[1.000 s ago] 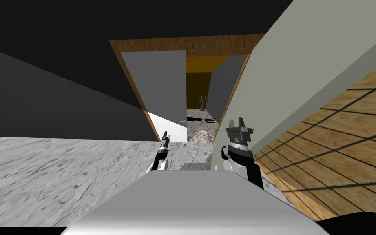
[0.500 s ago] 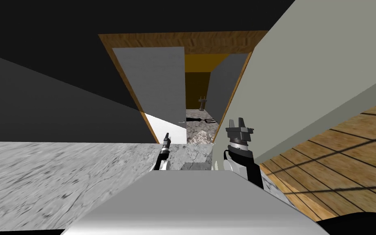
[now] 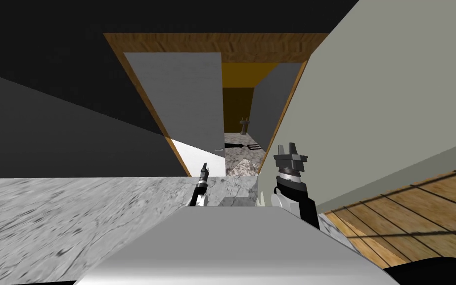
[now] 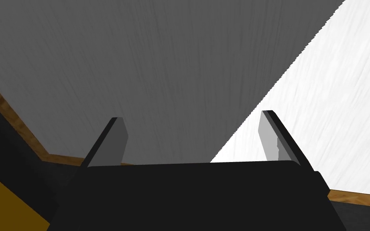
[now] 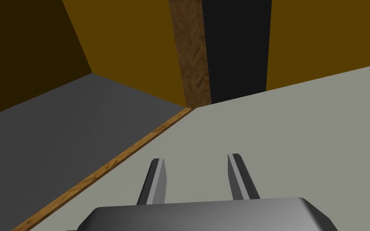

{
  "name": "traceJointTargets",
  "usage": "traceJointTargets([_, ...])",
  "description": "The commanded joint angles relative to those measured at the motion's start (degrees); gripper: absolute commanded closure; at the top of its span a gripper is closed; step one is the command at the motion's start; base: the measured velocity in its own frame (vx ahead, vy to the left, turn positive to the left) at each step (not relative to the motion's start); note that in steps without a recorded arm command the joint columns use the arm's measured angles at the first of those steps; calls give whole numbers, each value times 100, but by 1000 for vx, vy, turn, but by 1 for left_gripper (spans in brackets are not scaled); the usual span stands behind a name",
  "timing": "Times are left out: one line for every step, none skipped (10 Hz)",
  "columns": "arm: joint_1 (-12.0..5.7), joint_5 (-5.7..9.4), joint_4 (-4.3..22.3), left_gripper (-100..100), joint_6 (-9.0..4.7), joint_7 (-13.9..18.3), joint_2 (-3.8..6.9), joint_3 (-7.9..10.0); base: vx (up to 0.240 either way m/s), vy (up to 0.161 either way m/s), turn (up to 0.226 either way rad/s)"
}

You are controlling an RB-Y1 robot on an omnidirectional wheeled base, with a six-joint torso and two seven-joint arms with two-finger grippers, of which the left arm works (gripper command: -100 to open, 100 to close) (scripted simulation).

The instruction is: Pull the door open

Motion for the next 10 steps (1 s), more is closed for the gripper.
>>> traceJointTargets([-81,34,258,-100,-86,-14,-17,-22,88,9,-34])
traceJointTargets([-130,54,396,-100,-118,-33,-34,-35,91,7,-32])
traceJointTargets([-176,74,530,-100,-149,-50,-52,-48,90,-1,-41])
traceJointTargets([-220,92,655,-100,-178,-67,-72,-60,99,-7,-34])
traceJointTargets([-264,110,780,-100,-206,-84,-93,-71,102,3,-28])
traceJointTargets([-308,128,905,-100,-235,-100,-113,-83,90,10,-26])
traceJointTargets([-351,146,1030,-100,-264,-117,-134,-95,86,3,-32])
traceJointTargets([-393,163,1150,-100,-292,-133,-155,-106,101,-8,-35])
traceJointTargets([-431,178,1258,-100,-317,-147,-177,-116,104,9,-13])
traceJointTargets([-506,209,1473,-100,-366,-175,-221,-137,129,22,-33])
